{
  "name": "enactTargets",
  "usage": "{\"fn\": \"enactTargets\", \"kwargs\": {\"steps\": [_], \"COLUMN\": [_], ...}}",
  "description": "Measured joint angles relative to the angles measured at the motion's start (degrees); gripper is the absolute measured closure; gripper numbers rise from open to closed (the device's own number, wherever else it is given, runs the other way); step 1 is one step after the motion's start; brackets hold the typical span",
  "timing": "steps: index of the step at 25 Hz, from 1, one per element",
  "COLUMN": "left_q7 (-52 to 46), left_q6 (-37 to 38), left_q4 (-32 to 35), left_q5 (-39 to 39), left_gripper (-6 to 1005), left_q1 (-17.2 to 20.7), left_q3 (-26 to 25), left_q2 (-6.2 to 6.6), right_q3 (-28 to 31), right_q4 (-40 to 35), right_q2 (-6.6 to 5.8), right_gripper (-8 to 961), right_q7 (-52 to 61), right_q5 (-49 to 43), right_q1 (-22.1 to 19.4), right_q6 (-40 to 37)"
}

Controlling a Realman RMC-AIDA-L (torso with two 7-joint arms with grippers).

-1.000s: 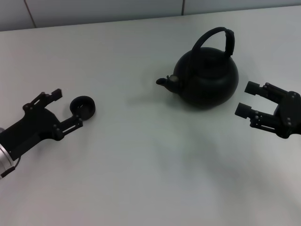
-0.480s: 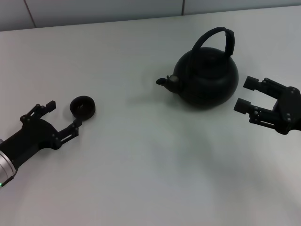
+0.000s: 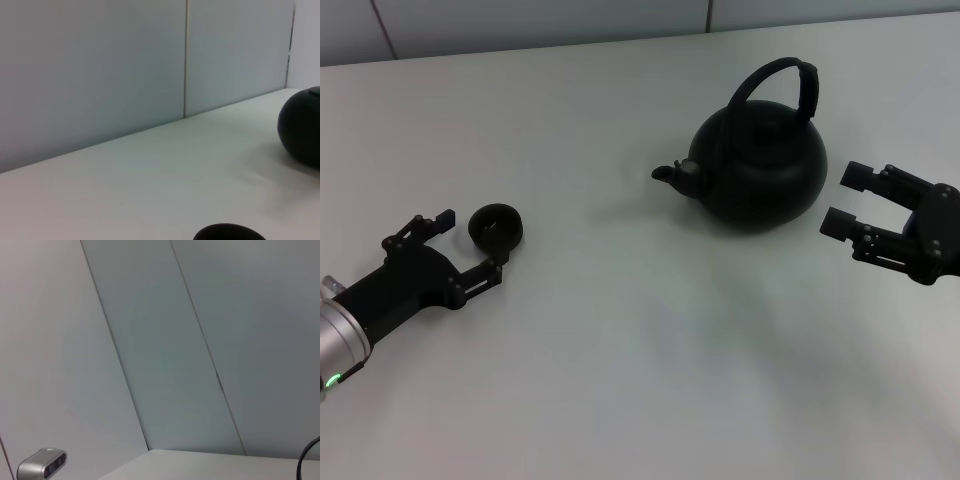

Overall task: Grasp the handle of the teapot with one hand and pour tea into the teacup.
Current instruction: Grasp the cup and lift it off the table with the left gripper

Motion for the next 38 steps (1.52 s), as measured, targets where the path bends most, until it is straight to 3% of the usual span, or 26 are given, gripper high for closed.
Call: {"fn": "enactTargets", "kwargs": {"steps": [38], "left_q7": [-0.1], "left_q6": [-4.1], "left_q4": [-3.1], "left_q5": [-0.1], "left_gripper": [172], "left_q1": [-4.7], "left_q3": [0.3], "left_q2": [-0.07], "right_q3": [0.1], "right_q4": [-1.1], "right_q2": [-0.18], "right_gripper": [129], "right_q7": [0.1], "right_q5": [0.0], "right_q1": [-0.2], "right_q6": [0.4]}}
